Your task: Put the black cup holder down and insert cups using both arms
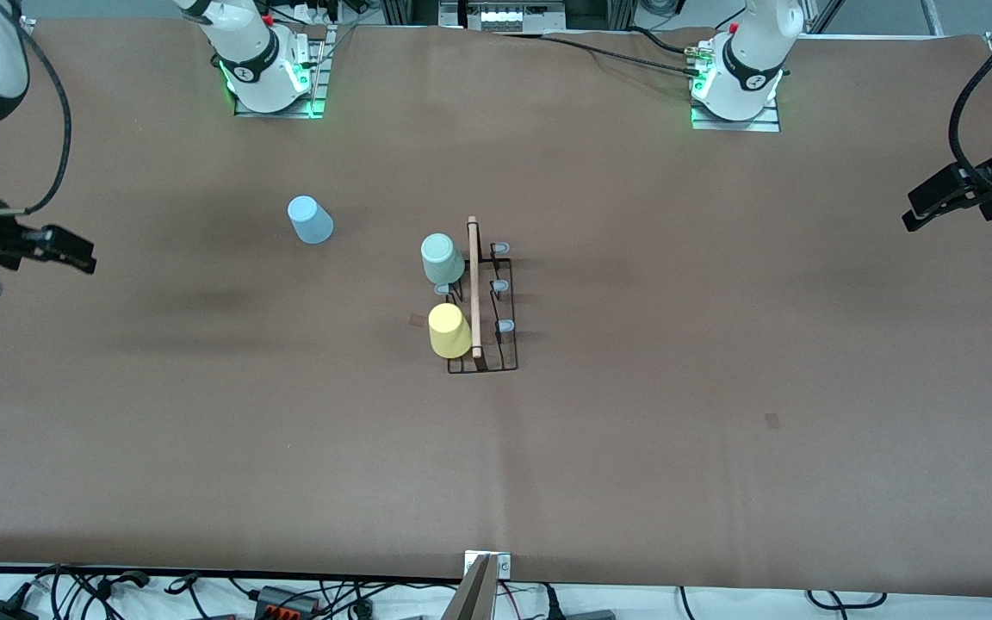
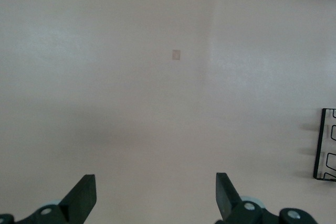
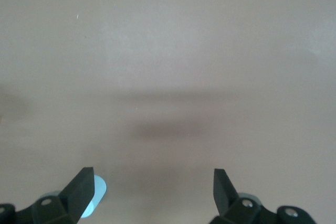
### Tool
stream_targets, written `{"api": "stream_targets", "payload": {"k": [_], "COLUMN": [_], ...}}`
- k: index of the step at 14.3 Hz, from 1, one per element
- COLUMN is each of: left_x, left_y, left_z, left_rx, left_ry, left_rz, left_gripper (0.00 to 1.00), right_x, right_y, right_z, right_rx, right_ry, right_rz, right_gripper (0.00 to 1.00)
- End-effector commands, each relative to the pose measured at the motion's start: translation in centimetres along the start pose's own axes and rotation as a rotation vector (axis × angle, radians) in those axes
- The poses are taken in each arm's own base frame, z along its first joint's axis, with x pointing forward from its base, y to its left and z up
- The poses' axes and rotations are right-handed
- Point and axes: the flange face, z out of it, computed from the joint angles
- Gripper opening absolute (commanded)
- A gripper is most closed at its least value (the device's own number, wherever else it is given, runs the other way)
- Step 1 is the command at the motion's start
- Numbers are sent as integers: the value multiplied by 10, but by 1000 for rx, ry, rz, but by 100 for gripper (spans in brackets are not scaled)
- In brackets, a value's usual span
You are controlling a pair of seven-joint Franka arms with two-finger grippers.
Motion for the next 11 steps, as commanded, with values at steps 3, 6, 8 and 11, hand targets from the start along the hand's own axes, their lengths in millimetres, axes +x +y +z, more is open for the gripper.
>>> {"api": "stream_targets", "payload": {"k": [3, 6, 8, 11], "left_x": [-1, 0, 0, 0], "left_y": [-8, -7, -8, -8], "left_z": [-2, -2, -3, -3], "left_rx": [-14, -15, -14, -14], "left_ry": [-6, -2, 1, 1], "left_rz": [2, 2, 2, 2], "left_gripper": [100, 100, 100, 100], "right_x": [-20, -16, -16, -18], "right_y": [4, 5, 3, 3], "right_z": [-12, -13, -14, -15], "right_rx": [14, 30, 43, 60], "right_ry": [15, 15, 23, 17], "right_rz": [-4, 3, 0, 3], "right_gripper": [100, 100, 100, 100]}}
